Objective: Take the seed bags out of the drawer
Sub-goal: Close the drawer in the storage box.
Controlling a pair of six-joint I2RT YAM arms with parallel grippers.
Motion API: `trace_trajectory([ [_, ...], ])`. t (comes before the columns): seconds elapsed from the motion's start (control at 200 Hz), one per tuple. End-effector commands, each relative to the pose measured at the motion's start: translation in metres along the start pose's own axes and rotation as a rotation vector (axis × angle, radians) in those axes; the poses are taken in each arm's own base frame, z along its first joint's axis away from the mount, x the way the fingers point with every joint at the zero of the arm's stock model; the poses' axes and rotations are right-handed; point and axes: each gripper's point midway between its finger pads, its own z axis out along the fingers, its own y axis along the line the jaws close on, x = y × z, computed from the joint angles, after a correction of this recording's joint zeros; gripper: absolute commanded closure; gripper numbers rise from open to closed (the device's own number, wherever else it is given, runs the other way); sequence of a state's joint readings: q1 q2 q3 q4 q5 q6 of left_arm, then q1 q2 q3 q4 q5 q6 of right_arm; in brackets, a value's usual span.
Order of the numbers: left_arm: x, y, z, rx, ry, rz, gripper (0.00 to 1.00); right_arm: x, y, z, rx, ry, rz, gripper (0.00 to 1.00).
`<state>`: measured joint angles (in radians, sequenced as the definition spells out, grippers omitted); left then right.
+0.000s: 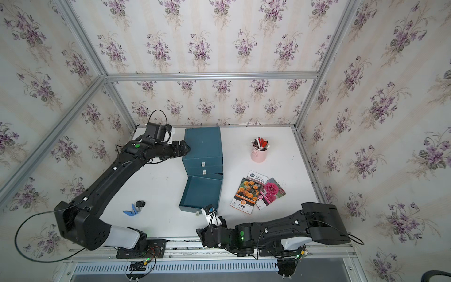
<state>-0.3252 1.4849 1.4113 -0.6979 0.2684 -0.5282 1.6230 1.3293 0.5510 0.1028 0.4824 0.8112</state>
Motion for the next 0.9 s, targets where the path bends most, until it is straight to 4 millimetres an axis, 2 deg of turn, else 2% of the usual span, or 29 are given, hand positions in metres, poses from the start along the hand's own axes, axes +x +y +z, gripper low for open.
trace_trajectory([
  [0.0,0.002,-0.005,0.011,0.031,0.039,0.034,0.15,-0.022,-0.004,0.012,0.042,-0.119,0.009,0.26],
  [0.145,0.015,0.005,0.022,0.007,0.078,0.038,0.23,-0.033,-0.014,0.024,0.088,-0.170,0.001,0.27],
  [0.48,0.052,0.034,0.030,-0.081,0.159,0.109,0.36,-0.065,-0.072,0.051,0.229,-0.260,0.065,0.26],
  [0.615,0.062,0.040,0.034,-0.086,0.180,0.118,0.38,-0.088,-0.070,0.059,0.204,-0.329,0.006,0.25],
  [0.809,0.068,0.041,0.036,-0.084,0.199,0.133,0.43,-0.117,-0.086,0.078,0.223,-0.396,-0.023,0.24],
  [0.899,0.071,0.043,0.037,-0.085,0.206,0.135,0.44,-0.129,-0.099,0.083,0.250,-0.432,-0.016,0.23],
])
